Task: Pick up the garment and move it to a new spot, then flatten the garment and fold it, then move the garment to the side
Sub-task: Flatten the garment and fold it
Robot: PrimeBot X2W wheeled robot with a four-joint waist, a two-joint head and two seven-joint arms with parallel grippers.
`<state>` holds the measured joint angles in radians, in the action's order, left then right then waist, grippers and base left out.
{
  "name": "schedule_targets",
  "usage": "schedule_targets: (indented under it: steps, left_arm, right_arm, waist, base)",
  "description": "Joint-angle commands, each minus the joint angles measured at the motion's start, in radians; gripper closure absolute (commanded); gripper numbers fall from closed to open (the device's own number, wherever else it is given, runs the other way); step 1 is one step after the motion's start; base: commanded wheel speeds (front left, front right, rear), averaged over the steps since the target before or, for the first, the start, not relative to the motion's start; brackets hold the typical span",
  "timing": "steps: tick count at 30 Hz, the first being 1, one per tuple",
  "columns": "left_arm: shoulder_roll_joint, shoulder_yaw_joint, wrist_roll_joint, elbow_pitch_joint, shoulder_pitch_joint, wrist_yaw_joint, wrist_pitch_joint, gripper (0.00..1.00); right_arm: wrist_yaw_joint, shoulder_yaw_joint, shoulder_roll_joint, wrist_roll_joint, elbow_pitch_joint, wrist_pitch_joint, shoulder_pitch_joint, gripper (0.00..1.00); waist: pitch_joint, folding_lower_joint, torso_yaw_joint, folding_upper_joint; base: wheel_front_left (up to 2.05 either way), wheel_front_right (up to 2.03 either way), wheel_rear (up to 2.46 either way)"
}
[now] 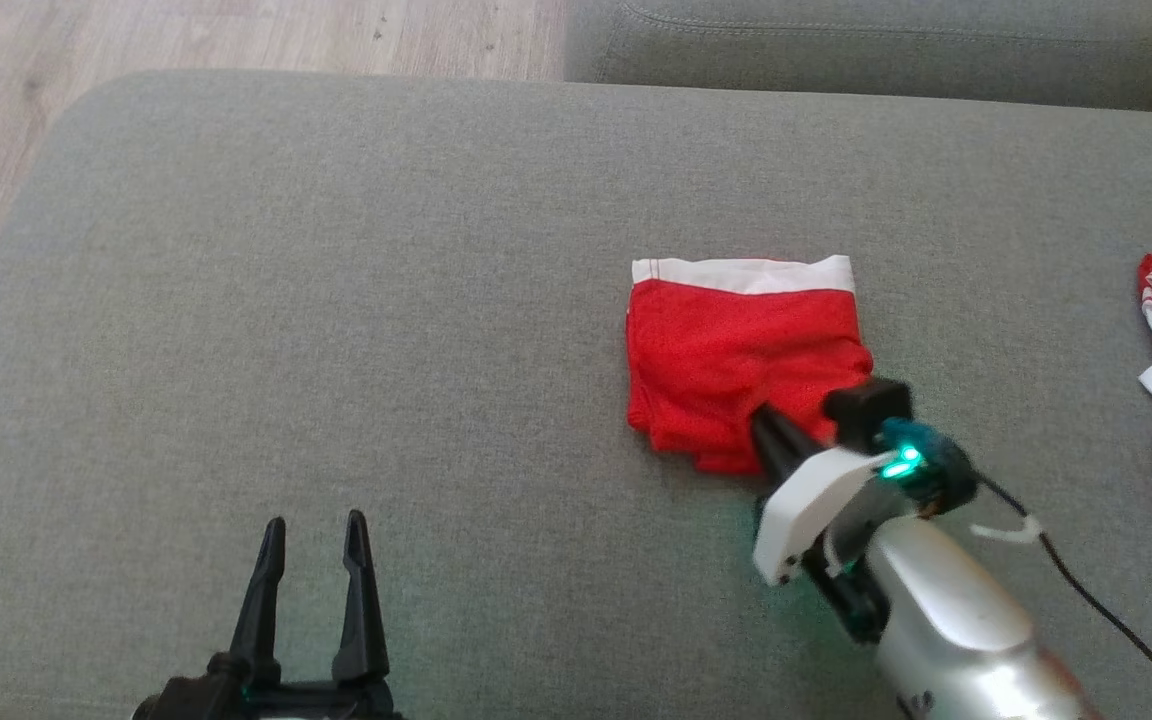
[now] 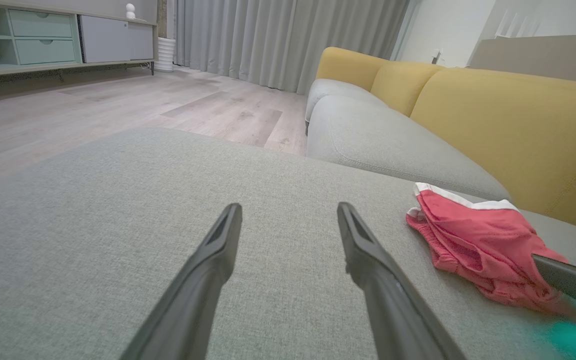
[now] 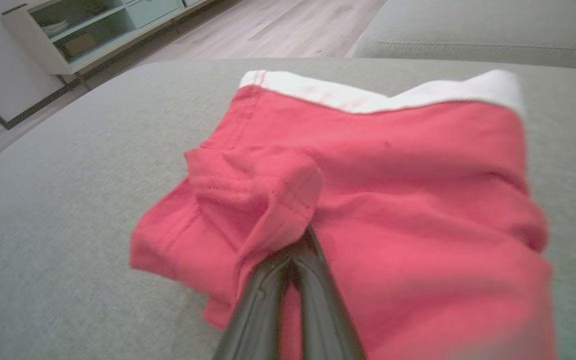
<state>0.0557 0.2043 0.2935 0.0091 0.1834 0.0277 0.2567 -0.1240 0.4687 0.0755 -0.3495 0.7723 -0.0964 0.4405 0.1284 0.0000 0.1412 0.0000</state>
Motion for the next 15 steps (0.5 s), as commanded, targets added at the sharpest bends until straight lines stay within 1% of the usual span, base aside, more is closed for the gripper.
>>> schedule_targets:
  steps: [1,7,10,12,15]
  left_arm:
    - [-0.005,-0.021,0.004,-0.027,-0.043,0.006,0.005,0.00]
    - [-0.005,-0.022,0.006,-0.031,-0.040,0.011,0.005,0.00]
    - [-0.005,-0.019,0.007,-0.031,-0.040,0.012,0.005,0.00]
    - [-0.005,-0.021,0.009,-0.031,-0.039,0.014,0.005,0.00]
    - [-0.005,-0.025,0.010,-0.030,-0.036,0.016,0.005,0.00]
  right_arm:
    - [-0.007,0.070,-0.021,-0.025,-0.019,-0.012,0.032,1.00]
    - [-0.007,0.225,-0.024,-0.094,-0.023,-0.001,0.033,1.00]
    - [-0.007,0.286,-0.025,-0.125,-0.029,0.009,0.032,1.00]
    - [-0.007,0.314,-0.025,-0.140,-0.033,0.011,0.033,1.00]
    - [-0.007,0.326,-0.025,-0.152,-0.039,-0.002,0.037,1.00]
  waist:
    - [0.000,0.0000,0.001,0.0000]
    - [-0.001,0.0000,-0.002,0.0000]
    - [-0.002,0.0000,-0.007,0.0000]
    - [-0.005,0.0000,-0.014,0.0000]
    - [-0.010,0.0000,-0.024,0.0000]
  base:
    - [0.00,0.00,0.00]
    - [0.00,0.00,0.00]
    - [0.00,0.00,0.00]
    - [0.00,0.00,0.00]
    - [0.00,0.00,0.00]
